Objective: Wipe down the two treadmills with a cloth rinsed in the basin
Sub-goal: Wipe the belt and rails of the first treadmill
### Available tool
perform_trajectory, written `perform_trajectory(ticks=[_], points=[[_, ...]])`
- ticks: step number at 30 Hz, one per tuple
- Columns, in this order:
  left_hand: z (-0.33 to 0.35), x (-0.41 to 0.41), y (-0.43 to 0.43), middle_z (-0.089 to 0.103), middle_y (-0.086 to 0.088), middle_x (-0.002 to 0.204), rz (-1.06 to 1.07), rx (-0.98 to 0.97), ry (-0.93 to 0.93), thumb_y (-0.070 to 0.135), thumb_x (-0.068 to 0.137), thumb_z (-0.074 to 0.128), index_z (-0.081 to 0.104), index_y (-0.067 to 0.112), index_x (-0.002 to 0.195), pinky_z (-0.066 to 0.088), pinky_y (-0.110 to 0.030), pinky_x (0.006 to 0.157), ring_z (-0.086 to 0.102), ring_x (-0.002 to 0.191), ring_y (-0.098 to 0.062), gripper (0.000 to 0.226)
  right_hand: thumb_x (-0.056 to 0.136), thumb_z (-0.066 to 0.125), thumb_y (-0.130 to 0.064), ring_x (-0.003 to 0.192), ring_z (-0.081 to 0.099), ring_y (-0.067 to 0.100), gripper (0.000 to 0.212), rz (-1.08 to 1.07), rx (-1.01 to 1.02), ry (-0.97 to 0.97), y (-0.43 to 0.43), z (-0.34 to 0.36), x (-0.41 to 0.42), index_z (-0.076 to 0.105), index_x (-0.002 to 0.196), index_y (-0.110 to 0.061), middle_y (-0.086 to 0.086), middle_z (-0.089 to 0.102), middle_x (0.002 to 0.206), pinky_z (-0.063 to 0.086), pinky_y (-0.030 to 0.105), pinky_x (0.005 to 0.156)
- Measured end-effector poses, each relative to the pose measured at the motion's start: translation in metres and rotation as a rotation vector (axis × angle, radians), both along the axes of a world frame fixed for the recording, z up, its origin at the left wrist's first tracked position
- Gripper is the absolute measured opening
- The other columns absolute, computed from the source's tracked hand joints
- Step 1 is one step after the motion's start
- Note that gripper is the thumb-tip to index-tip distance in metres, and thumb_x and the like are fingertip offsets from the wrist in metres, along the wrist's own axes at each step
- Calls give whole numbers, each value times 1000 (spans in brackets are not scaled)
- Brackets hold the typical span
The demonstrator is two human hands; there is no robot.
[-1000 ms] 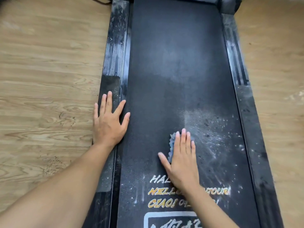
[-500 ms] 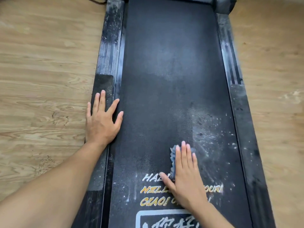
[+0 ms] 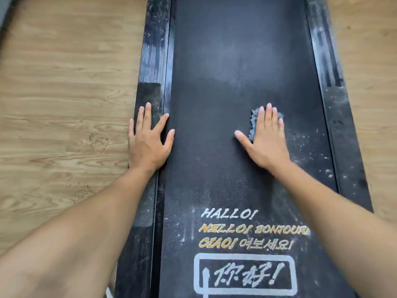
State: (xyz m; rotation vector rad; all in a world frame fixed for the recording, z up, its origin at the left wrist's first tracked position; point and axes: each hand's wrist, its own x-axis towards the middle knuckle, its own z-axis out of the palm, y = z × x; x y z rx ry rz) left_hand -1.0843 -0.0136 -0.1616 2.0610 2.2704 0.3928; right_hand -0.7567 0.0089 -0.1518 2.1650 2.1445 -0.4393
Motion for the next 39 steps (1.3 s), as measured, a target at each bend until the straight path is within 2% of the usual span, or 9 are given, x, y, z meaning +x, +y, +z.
perform_trajectory(ticks=[4,6,13,16,20,25,30,35,39], points=[[2,0,-1,12,-7,177,-8,-10,0,55,105,47,49,37,156,12,-52,131,9,164,-24,54,98,20,-81,161,-17,24,103,72,-100,9,-177,12,3,-7,166,-8,9,-20,174,2,48,130],[2,0,-1,13,-8,177,-6,-2,2,55,105,48,49,36,156,12,-52,131,10,164,-24,54,98,15,-81,160,-19,24,101,60,-141,-1,-195,12,8,-8,166,-10,9,-21,173,0,48,130],[0,1,-1,13,-8,177,-25,-9,-5,53,105,51,48,36,156,11,-53,130,9,164,-24,54,96,21,-83,161,-12,28,105,-81,-27,7,54,11,32,-3,167,-8,14,-10,175,-3,51,130],[-3,-2,2,14,-8,176,-16,20,20,53,105,54,48,36,156,13,-54,129,10,163,-24,54,93,20,-86,161,-12,29,109,-52,-5,-2,83,7,44,-2,166,-7,15,-10,174,-1,52,130],[-2,-4,1,11,-8,177,-23,1,4,52,106,53,48,34,156,10,-54,129,7,164,-24,54,96,23,-82,161,-16,26,106,-4,-23,13,-48,2,42,-4,166,-8,13,-14,174,-1,50,131],[2,1,0,11,-11,176,-15,-16,-34,49,106,54,48,31,155,8,-55,128,8,163,-28,53,98,28,-81,158,-27,21,105,36,-222,15,-230,26,51,-17,164,-12,6,-31,170,2,49,130],[-2,1,3,12,-15,176,-52,-20,-23,51,107,48,45,30,156,9,-57,128,7,163,-32,53,91,26,-87,160,-19,25,113,-93,-95,-14,-104,11,52,-6,166,-9,12,-17,174,-4,50,131],[-7,11,-9,13,-4,177,-57,-28,32,51,109,39,42,22,160,12,-65,127,8,163,-32,58,88,23,-91,161,-12,30,117,-117,-38,3,56,13,82,-3,167,-8,15,-10,174,-4,53,130],[-6,16,-20,5,1,178,-119,-57,84,59,109,36,16,20,169,5,-67,125,5,164,-28,74,91,23,-89,161,-15,28,114,40,-39,-12,9,10,91,-5,166,-7,15,-13,174,-3,50,131]])
